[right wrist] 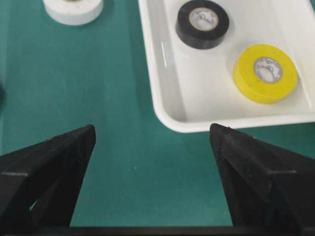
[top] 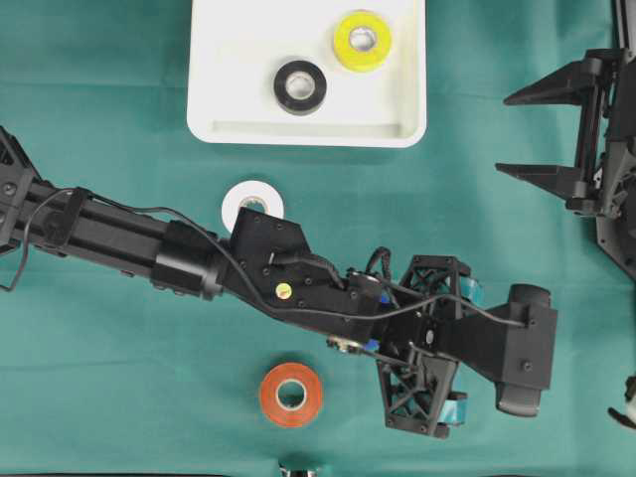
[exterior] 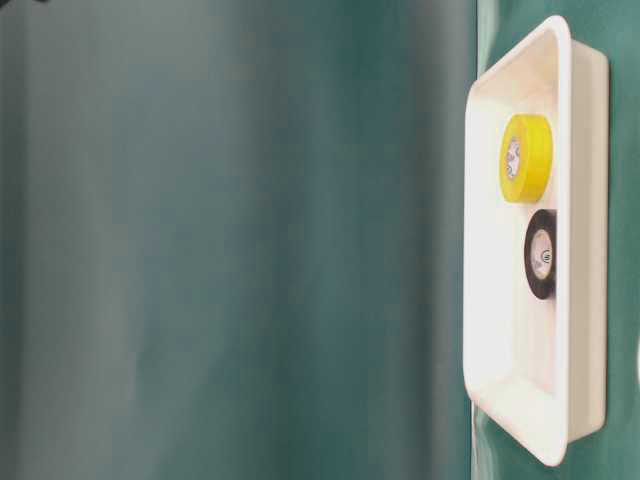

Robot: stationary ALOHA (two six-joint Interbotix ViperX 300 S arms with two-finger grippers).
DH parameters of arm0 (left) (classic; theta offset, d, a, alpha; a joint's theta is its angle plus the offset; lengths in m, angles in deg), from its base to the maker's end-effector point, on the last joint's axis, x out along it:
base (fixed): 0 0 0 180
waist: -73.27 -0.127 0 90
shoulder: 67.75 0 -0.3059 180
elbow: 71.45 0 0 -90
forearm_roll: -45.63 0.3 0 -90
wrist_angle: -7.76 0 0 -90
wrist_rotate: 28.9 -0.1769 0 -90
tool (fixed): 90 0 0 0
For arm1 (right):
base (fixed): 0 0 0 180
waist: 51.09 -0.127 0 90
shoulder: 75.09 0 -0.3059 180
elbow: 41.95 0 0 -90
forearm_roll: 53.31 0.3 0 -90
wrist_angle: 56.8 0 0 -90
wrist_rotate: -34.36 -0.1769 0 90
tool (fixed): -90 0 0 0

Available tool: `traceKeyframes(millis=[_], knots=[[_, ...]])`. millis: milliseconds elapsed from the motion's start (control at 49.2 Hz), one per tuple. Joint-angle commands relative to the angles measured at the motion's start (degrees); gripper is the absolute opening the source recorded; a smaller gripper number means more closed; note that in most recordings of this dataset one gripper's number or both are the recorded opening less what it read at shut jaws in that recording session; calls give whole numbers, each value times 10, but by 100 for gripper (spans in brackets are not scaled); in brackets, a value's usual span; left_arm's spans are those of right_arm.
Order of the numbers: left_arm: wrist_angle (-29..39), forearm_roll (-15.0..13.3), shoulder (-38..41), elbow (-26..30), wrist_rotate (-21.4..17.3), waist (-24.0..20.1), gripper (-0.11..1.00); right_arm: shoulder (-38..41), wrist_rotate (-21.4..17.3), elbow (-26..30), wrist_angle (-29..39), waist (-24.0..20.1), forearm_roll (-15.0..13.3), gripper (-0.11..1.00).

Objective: Pick up the tape from a random location and place it into the white case.
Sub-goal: 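Lower the left gripper over the teal tape and close on it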

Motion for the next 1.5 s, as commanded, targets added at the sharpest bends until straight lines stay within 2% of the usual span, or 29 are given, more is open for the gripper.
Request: traceKeyframes(millis=[0, 285, 529, 894, 1484], knots=[[-12, 2, -12, 3, 1, 3, 93, 4, -1, 13, -2, 1, -1, 89], [-64, 2, -11, -59, 2, 3, 93, 5, -1, 13, -2, 1, -2, 89], [-130, 2, -4, -105, 18, 3, 93, 11, -1, 12, -3, 1, -2, 89], [-113, 2, 76, -61, 17, 8, 92, 18, -1, 10, -4, 1, -2, 89], [-113, 2, 99, -55, 18, 1, 90, 25, -2, 9, -4, 1, -2, 89]])
